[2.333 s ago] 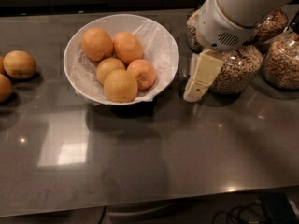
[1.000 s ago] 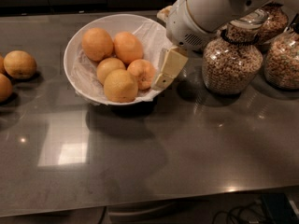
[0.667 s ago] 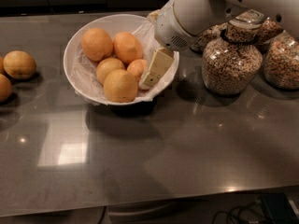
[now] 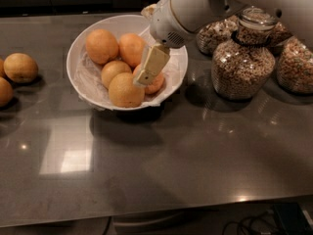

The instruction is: Pick orange from white bowl

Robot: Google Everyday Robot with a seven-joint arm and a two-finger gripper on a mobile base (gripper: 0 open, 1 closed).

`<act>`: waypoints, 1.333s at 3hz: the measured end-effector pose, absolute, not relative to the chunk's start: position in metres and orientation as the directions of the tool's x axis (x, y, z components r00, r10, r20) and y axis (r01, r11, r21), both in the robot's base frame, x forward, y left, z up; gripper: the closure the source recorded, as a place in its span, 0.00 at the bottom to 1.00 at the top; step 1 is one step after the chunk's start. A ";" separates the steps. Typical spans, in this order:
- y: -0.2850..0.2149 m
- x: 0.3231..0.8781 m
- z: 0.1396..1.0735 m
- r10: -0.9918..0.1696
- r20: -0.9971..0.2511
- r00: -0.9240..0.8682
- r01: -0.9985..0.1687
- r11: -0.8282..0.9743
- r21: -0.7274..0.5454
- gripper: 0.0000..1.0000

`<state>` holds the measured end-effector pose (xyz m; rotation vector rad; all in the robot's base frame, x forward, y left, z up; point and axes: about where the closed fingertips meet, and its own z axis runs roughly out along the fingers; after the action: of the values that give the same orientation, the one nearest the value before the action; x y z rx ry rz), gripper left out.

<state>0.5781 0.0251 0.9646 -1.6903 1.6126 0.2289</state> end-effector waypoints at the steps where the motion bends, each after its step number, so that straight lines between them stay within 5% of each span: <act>1: 0.063 0.587 0.981 -0.705 -0.663 0.253 -0.909 0.061 -0.412 0.00; 4: 0.116 0.623 0.975 -0.632 -0.734 0.250 -0.921 0.079 -0.381 0.00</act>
Offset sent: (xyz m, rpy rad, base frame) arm 0.0312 0.0892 0.0415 0.2172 -0.0552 0.1899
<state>0.6226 0.1156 0.9748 -1.6368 1.4660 0.4109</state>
